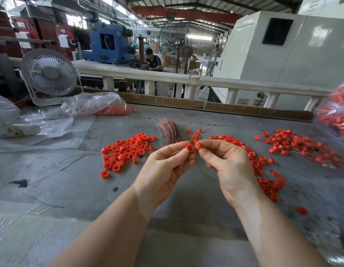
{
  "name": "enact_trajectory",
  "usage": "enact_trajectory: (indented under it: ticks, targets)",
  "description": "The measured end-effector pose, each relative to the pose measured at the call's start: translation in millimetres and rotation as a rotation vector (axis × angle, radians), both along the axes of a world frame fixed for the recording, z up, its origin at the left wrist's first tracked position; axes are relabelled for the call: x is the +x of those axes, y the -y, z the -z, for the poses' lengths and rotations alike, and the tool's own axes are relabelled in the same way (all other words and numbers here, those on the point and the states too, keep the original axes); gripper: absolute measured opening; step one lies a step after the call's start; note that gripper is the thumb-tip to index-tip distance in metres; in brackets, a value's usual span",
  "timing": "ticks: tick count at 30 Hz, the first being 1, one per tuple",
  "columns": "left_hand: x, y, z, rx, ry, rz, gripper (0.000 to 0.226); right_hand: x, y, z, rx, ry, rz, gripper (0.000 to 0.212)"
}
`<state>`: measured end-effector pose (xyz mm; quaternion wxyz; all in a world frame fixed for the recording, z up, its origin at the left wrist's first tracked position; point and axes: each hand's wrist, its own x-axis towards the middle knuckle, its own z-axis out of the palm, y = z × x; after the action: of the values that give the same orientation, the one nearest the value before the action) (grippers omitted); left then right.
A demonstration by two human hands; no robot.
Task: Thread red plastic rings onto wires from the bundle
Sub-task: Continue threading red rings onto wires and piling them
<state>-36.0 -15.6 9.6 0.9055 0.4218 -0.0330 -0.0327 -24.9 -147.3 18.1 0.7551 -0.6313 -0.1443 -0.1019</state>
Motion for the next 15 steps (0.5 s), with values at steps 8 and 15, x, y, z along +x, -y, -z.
enact_trajectory:
  ticks: [8,15]
  targets:
    - [0.3,-1.1,0.3,0.015,0.021,0.034,0.019,1.3,-0.1,1.1,-0.093,0.082,0.058,0.014]
    - [1.1,-1.3,0.9,0.018,0.019,0.036,0.019,3.0,0.0,3.7,-0.155,0.117,0.117,0.009]
